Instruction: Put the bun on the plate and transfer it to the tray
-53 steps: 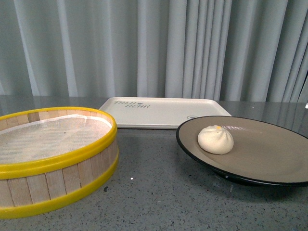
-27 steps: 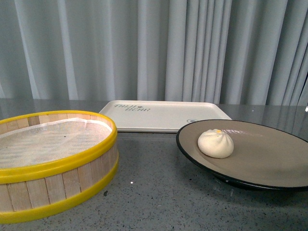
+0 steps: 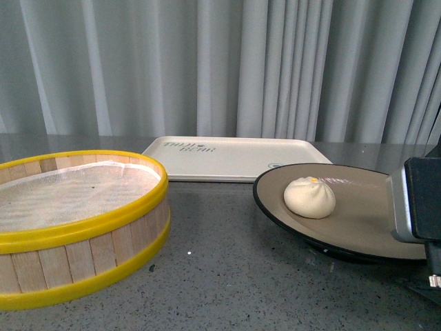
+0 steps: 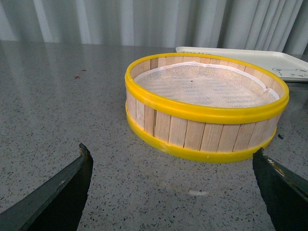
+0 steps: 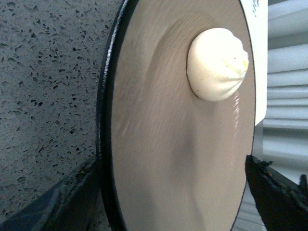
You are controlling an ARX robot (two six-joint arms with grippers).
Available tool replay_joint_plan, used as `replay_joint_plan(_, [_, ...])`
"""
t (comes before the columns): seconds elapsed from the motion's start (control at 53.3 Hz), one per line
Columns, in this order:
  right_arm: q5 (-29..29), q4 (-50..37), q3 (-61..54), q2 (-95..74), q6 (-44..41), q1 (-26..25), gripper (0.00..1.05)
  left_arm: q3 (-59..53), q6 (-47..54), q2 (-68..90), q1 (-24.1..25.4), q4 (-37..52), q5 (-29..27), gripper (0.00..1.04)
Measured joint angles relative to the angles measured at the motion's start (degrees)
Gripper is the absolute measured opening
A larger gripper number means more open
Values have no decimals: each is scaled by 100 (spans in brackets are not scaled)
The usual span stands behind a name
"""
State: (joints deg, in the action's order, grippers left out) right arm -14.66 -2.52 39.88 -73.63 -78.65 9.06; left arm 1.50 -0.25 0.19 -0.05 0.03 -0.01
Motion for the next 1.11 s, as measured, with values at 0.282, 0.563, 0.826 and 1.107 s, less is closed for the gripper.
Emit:
replay_joint_plan(0.282, [-11, -181, 35, -293, -37, -7, 46, 0, 0, 0, 0, 0, 0, 98])
replay_joint_plan(0.563, [-9, -354, -55, -157, -236, 85, 5, 0, 0, 0, -2, 0, 2, 98])
replay_joint_plan(0.826, [109, -566, -164, -61, -282, 118, 3, 0, 0, 0, -2, 0, 0, 98])
replay_joint_plan(1.107, [-319, 479, 643, 199, -1397, -111, 3, 0, 0, 0, 0, 0, 2, 98])
